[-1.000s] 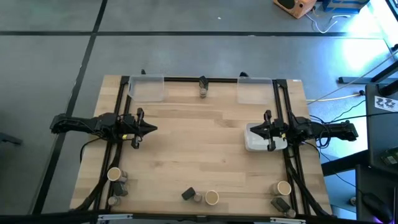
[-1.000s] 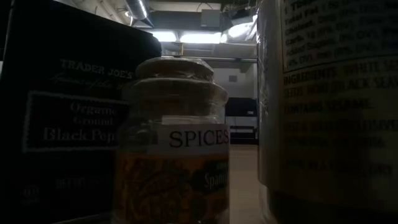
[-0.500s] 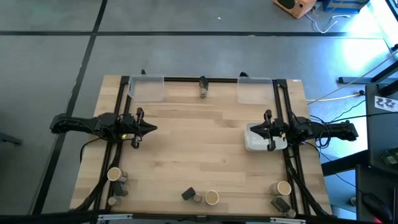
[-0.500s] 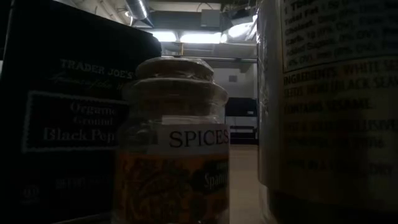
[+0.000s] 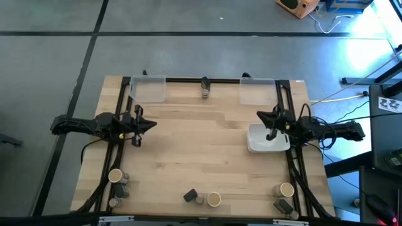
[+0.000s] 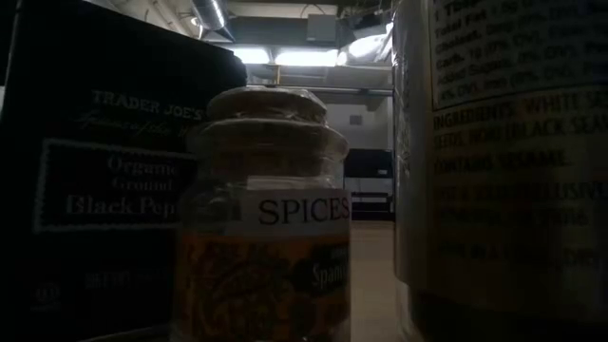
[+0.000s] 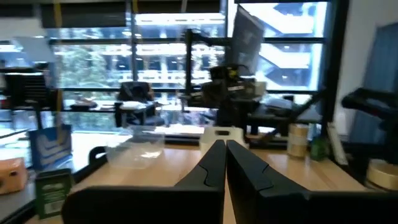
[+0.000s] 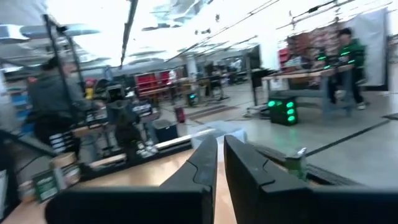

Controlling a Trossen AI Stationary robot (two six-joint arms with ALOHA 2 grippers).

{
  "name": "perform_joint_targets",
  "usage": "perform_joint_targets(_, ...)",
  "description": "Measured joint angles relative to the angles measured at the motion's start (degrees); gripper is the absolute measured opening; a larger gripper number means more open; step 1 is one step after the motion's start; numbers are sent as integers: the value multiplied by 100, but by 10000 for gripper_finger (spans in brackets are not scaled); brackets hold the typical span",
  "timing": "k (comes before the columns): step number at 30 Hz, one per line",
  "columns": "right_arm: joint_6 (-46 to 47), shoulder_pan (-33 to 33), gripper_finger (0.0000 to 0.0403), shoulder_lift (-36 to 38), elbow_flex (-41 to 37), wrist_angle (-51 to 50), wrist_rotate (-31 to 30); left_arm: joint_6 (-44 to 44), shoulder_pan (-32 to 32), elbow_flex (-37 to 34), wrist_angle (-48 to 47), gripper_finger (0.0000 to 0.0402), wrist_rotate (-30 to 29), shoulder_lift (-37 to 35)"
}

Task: Sort spices by type
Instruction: Put the top brown seasoning bottle into the right transparent bin

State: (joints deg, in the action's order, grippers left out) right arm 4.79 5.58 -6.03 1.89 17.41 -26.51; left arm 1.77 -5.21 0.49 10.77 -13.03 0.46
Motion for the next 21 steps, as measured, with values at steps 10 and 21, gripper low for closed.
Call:
perform_joint_targets(10, -190, 0, 32, -1724, 834, 80, -322, 324, 2, 0, 283, 1, -570, 6)
perform_joint_targets(21, -669, -982, 32, -3984, 2623, -392, -546, 449, 2, 0, 325, 1, -589, 6)
